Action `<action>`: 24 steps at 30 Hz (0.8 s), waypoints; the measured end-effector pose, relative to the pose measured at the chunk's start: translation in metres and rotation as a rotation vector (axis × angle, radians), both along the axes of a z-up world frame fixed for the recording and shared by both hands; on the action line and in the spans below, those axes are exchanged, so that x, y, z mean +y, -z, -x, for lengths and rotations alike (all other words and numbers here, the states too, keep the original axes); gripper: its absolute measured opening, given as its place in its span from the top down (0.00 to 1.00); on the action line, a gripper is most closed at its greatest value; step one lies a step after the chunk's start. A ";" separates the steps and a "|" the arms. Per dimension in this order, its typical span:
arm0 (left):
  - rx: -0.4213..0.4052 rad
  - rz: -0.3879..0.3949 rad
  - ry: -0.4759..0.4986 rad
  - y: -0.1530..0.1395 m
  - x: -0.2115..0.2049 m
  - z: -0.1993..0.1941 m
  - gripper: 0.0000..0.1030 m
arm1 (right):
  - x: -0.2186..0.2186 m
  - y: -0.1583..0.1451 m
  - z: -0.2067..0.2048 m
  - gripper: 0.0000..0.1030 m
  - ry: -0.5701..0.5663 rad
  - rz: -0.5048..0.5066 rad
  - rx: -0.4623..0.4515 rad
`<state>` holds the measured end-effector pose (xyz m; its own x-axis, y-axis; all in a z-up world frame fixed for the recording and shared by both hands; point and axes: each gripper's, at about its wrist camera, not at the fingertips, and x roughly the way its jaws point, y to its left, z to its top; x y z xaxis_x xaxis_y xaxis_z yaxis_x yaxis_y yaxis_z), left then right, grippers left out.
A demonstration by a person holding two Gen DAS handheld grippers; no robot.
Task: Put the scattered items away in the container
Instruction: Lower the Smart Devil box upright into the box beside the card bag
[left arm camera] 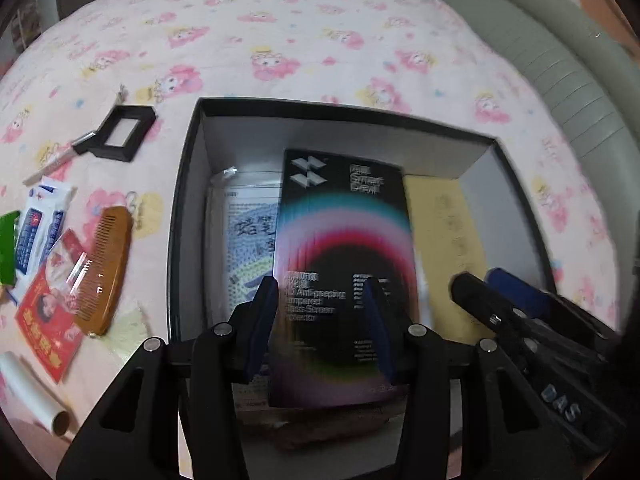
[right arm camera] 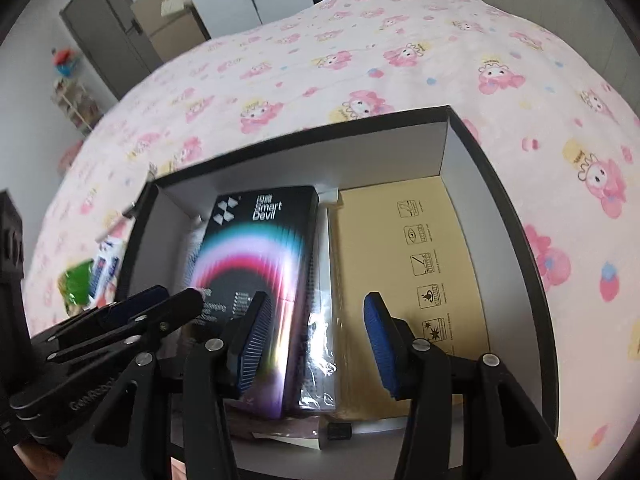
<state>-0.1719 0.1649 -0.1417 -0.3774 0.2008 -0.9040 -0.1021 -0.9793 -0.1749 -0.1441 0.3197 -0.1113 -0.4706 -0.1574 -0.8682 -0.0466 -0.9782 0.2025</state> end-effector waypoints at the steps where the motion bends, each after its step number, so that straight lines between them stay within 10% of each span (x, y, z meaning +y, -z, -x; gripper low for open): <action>1: -0.001 0.046 -0.003 0.003 0.004 0.001 0.56 | 0.000 0.001 0.000 0.57 -0.001 -0.013 -0.006; 18: 0.006 0.073 0.039 0.009 0.027 0.002 0.51 | 0.020 -0.005 0.001 0.56 0.084 0.065 0.042; 24: -0.045 0.048 0.062 0.020 0.027 0.010 0.45 | 0.014 -0.007 0.000 0.56 0.096 -0.061 0.050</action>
